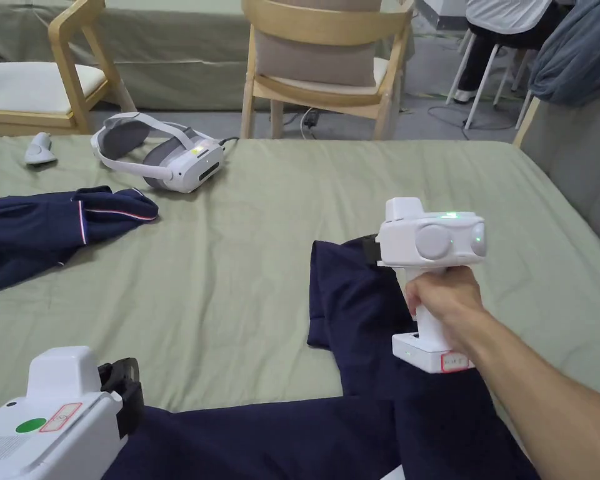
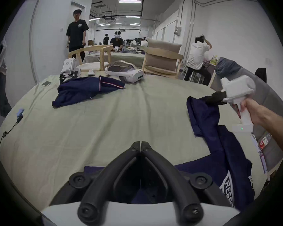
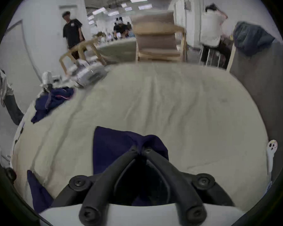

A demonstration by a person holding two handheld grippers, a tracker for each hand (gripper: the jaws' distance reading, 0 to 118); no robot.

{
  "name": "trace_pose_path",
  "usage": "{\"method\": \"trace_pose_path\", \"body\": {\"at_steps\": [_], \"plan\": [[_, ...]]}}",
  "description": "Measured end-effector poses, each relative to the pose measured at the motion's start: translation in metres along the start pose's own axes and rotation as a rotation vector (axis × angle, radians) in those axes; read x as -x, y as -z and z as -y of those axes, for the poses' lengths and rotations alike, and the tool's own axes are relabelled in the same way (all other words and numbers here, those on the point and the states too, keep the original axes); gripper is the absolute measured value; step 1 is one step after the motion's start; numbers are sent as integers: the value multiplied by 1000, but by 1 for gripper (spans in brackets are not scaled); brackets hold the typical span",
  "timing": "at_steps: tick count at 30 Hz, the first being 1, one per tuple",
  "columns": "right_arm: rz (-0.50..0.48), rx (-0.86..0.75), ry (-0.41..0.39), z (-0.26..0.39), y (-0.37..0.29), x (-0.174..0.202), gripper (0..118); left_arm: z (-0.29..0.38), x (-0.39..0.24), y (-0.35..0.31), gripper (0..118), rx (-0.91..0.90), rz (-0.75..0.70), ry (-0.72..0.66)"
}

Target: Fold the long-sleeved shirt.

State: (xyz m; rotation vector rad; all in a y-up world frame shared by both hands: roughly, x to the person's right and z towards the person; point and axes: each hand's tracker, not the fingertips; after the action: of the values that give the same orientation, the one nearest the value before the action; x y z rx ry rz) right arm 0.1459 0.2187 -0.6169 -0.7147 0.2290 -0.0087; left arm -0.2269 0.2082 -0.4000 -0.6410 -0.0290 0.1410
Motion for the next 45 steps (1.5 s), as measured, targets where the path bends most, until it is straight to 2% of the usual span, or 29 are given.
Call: {"method": "trace_pose_path", "body": {"at_steps": [3, 5, 9, 12, 14, 15, 18, 19, 20, 23, 28, 29, 30, 31, 32, 33, 35, 38, 39, 40, 41, 43, 44, 45], "plan": [[31, -78, -65, 10, -59, -1, 0, -3, -6, -19, 4, -11, 10, 18], [2, -122, -84, 19, -101, 0, 0, -5, -15, -39, 4, -23, 9, 38], [16, -193, -88, 58, -177, 2, 0, -7, -23, -79, 4, -57, 18, 47], [59, -222, -143, 106, -224, 14, 0, 0, -29, -108, 4, -69, 8, 54], [50, -217, -141, 141, -248, 21, 0, 9, -29, -122, 4, -71, 13, 51], [75, -241, -120, 162, -258, 26, 0, 14, -30, -130, 4, -70, 6, 41], [95, -222, -122, 218, -283, 40, 0, 32, -29, -150, 4, -59, 7, 41], [93, -190, -97, 235, -287, 44, 0, 38, -29, -155, 4, -54, 9, 44], [71, -156, -95, 252, -287, 48, 0, 43, -28, -161, 4, -44, 12, 40], [95, -64, -108, 295, -281, 57, 0, 62, -28, -170, 4, -16, 15, 21], [65, 62, -15, 334, -259, 53, 0, 92, -21, -169, 4, 32, 3, 9], [53, 85, -21, 336, -256, 53, 4, 96, -21, -170, 4, 41, 3, 10], [45, 127, -21, 339, -257, 52, 20, 99, -20, -172, 4, 42, 3, 7], [54, 125, -18, 337, -260, 52, 71, 101, -20, -173, 4, 45, 2, 1], [57, 110, -22, 336, -264, 51, 106, 102, -14, -169, 4, 47, 5, -3], [55, 92, -19, 333, -271, 49, 118, 103, -14, -170, 4, 45, 4, -3], [14, -36, -4, 320, -299, 54, 116, 103, -14, -173, 4, 35, 5, -3], [95, -142, 15, 306, -329, 49, 116, 98, -21, -182, 4, 7, 3, -7], [116, -163, 7, 303, -336, 49, 111, 97, -22, -183, 4, -2, 15, -12], [121, -176, -6, 302, -339, 49, 80, 96, -25, -185, 4, -6, 18, -13], [105, -194, -7, 302, -340, 47, 67, 95, -27, -185, 4, -11, 22, -8], [91, -173, 8, 303, -322, 39, 35, 94, -31, -183, 4, -17, 24, 0], [110, -134, 22, 300, -316, 33, 0, 93, -32, -180, 4, -16, 27, -1], [127, -113, 20, 294, -310, 27, 0, 92, -33, -178, 4, -15, 34, -4]]}}
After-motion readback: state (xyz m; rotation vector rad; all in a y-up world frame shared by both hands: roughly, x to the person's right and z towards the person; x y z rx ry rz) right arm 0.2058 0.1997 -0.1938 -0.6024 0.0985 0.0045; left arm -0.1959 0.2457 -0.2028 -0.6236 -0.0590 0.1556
